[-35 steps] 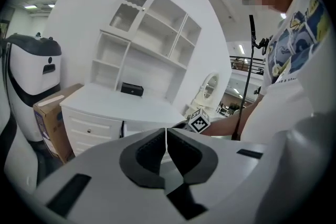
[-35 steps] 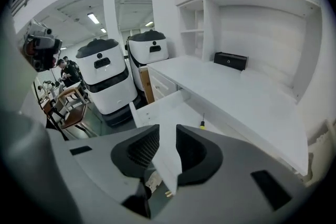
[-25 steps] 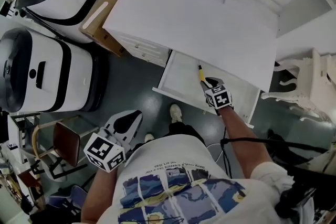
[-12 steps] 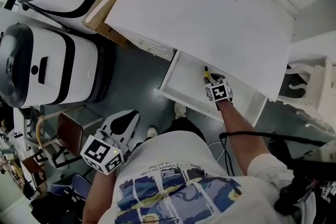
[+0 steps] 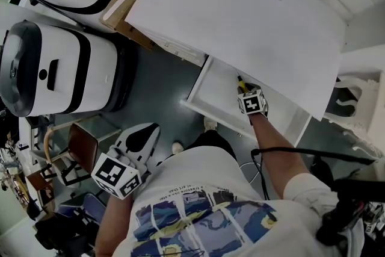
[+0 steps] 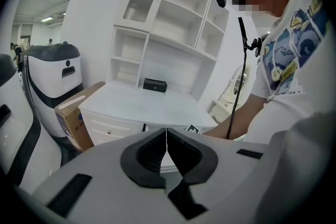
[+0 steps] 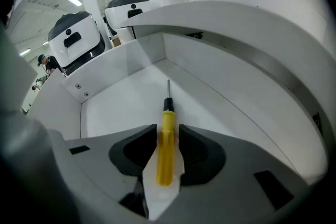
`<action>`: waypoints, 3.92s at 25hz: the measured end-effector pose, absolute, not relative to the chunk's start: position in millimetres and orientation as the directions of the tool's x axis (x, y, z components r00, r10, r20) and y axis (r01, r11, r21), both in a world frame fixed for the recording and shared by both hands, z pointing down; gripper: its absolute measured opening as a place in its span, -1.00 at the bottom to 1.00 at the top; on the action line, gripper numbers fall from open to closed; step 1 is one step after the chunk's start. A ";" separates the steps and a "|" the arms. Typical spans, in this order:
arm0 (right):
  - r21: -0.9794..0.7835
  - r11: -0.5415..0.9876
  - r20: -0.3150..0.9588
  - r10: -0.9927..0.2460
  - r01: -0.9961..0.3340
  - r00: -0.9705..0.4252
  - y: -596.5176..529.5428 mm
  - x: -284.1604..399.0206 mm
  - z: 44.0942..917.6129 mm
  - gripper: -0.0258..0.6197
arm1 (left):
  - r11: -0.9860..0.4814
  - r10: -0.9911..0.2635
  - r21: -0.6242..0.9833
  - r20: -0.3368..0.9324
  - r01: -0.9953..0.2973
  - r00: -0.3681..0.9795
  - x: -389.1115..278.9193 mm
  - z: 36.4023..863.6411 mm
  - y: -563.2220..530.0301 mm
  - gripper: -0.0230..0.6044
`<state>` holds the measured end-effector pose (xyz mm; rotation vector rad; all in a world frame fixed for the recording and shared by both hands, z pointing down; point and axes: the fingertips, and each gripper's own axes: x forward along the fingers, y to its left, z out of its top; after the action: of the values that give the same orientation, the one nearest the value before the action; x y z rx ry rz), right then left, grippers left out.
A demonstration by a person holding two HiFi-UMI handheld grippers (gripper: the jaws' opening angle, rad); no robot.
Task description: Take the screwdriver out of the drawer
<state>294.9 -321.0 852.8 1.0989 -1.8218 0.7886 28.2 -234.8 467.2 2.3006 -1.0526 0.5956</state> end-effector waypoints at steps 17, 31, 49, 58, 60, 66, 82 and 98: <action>-0.056 0.415 0.905 -0.362 -0.908 -0.222 -306.2 297.3 840.2 -0.62 | -0.559 -0.574 0.291 0.540 -0.777 0.616 5.3 461.0 -213.9 -0.88; -0.036 0.431 0.894 -0.389 -0.901 -0.222 -275.6 274.3 776.6 -0.62 | -0.635 -0.550 0.298 0.474 -0.713 0.688 -23.0 453.2 -177.0 -0.88; -0.038 0.422 0.824 -0.500 -0.906 -0.267 -211.3 224.8 679.7 -0.62 | -0.656 -0.581 0.307 0.378 -0.689 0.721 -86.4 443.3 -105.3 -0.88; -0.040 0.443 0.762 -0.567 -0.896 -0.314 -169.6 174.9 615.7 -0.62 | -0.657 -0.587 0.333 0.336 -0.676 0.736 -113.9 442.5 -67.5 -0.88; -0.042 0.456 0.751 -0.572 -0.889 -0.329 -156.5 161.4 604.4 -0.62 | -0.657 -0.586 0.339 0.332 -0.673 0.739 -119.2 445.1 -57.6 -0.88; -0.070 0.497 0.723 -0.572 -0.865 -0.388 -112.1 115.8 579.9 -0.62 | -0.654 -0.570 0.359 0.344 -0.666 0.746 -134.8 457.2 -32.3 -0.88; -0.083 0.582 0.673 -0.566 -0.809 -0.476 -42.0 37.5 539.5 -0.62 | -0.676 -0.534 0.379 0.338 -0.632 0.775 -150.0 472.4 3.5 -0.88; -0.079 0.667 0.662 -0.521 -0.741 -0.539 -28.7 -4.2 525.5 -0.62 | -0.639 -0.571 0.375 0.354 -0.672 0.741 -181.6 475.9 21.1 -0.88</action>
<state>-4.2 -28.7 525.5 0.9707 -2.2697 0.4712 -181.6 21.1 475.9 2.4521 -0.9420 0.2770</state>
